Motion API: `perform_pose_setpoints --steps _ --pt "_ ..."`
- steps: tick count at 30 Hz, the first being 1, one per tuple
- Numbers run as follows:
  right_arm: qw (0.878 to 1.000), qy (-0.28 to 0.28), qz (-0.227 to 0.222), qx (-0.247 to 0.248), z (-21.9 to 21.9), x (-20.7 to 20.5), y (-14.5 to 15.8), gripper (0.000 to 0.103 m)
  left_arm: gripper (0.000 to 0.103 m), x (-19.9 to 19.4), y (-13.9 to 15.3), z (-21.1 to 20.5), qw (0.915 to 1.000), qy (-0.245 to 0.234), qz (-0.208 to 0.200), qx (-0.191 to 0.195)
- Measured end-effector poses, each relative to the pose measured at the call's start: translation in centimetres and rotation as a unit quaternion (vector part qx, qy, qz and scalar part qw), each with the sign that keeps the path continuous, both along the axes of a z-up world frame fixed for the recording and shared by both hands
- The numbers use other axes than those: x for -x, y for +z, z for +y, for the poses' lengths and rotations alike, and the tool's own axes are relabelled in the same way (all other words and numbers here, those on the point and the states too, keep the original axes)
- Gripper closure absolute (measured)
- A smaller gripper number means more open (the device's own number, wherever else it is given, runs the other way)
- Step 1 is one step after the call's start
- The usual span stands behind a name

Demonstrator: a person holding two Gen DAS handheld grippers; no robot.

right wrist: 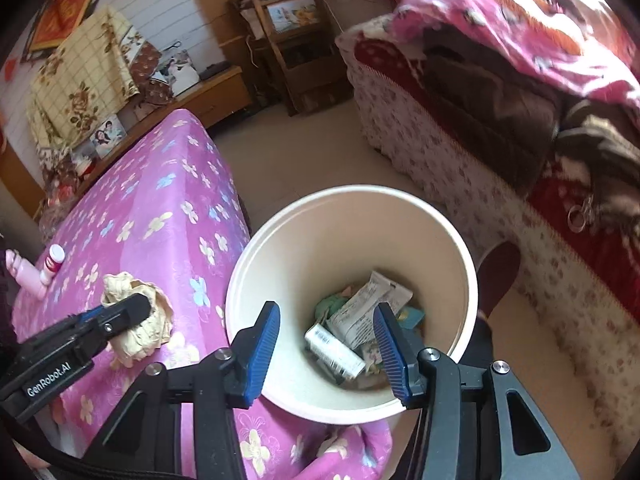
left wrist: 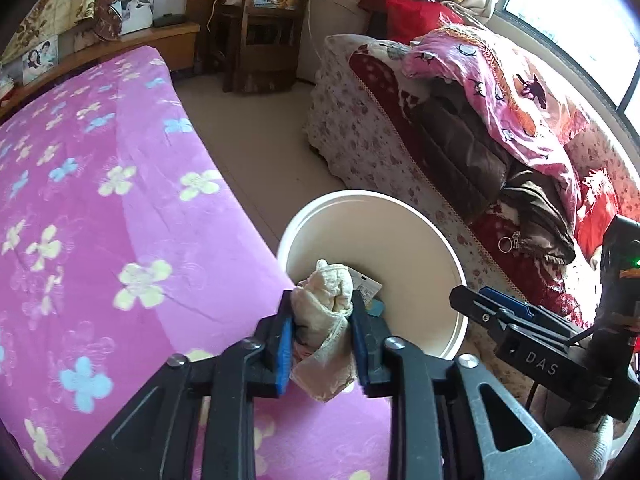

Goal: Collect trash

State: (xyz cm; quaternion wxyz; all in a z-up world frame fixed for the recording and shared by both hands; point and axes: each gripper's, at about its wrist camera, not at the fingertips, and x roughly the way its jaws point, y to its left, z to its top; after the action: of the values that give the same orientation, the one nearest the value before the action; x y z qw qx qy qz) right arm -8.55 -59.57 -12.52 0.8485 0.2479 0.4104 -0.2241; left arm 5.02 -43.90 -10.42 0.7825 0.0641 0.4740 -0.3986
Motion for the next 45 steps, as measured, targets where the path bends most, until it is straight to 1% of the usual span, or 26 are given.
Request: perform_pose_setpoints --steps 1,2,3,4,7,14,17,21,25,29,30,31,33,36,37,40,45 --pt "1.000 -0.002 0.000 -0.001 -0.1 0.1 -0.2 0.044 0.061 0.0 -0.1 -0.2 1.0000 -0.004 0.004 0.002" --pt "1.000 -0.005 0.001 -0.002 -0.2 0.2 -0.4 0.044 0.055 0.1 -0.2 -0.4 0.9999 -0.009 0.006 0.005" --pt "1.000 -0.007 0.002 -0.003 -0.3 0.2 -0.4 0.042 0.044 0.3 -0.3 -0.6 0.9999 -0.012 0.005 0.006" --pt "1.000 -0.009 0.002 -0.003 -0.4 0.3 -0.5 0.039 0.038 0.4 -0.3 -0.7 0.9999 -0.014 0.004 0.007" --pt "1.000 -0.012 0.003 -0.002 -0.6 0.3 -0.5 0.036 0.038 0.7 -0.4 -1.0 0.9998 -0.018 -0.001 0.002" --pt "1.000 -0.015 0.003 0.000 -0.7 0.3 -0.5 0.036 0.038 0.5 -0.6 -0.5 0.9999 -0.013 -0.005 -0.002" --pt "1.000 -0.011 0.003 0.002 -0.2 0.2 -0.5 0.036 0.038 0.5 -0.4 -0.1 0.9999 -0.006 -0.015 -0.005" --pt "1.000 -0.002 0.001 0.012 0.8 -0.1 -0.2 0.036 0.038 0.7 0.2 0.7 0.9989 0.012 -0.045 -0.008" --pt "0.999 0.001 -0.011 0.031 2.0 -0.2 0.6 0.036 0.038 1.0 1.2 1.7 0.9964 0.030 -0.079 -0.011" --pt "0.998 0.006 -0.033 0.057 3.4 0.1 2.0 0.036 0.038 1.5 2.9 3.4 0.9925 0.047 -0.112 0.012" --pt "0.997 0.006 -0.038 0.064 3.8 0.2 2.4 0.036 0.035 1.6 3.4 3.8 0.9916 0.050 -0.118 0.017" --pt "0.996 0.007 -0.044 0.073 4.2 0.4 2.9 0.036 0.029 1.7 3.7 4.1 0.9908 0.052 -0.123 0.021" --pt "0.994 0.007 -0.057 0.092 5.1 0.8 3.9 0.036 0.024 2.0 4.8 5.2 0.9884 0.061 -0.135 0.035" --pt "0.990 0.005 -0.079 0.116 6.3 1.5 5.6 0.033 0.022 2.6 6.2 6.5 0.9846 0.075 -0.150 0.050" --pt "0.988 0.004 -0.086 0.125 6.7 1.8 6.3 0.031 0.021 2.8 6.6 6.8 0.9837 0.077 -0.153 0.055" --pt "0.983 0.003 -0.101 0.150 8.0 2.5 7.9 0.030 0.021 3.8 7.9 8.1 0.9800 0.081 -0.166 0.074" --pt "0.979 0.000 -0.115 0.167 9.5 3.5 9.6 0.030 0.021 5.4 9.3 9.9 0.9737 0.090 -0.192 0.083"
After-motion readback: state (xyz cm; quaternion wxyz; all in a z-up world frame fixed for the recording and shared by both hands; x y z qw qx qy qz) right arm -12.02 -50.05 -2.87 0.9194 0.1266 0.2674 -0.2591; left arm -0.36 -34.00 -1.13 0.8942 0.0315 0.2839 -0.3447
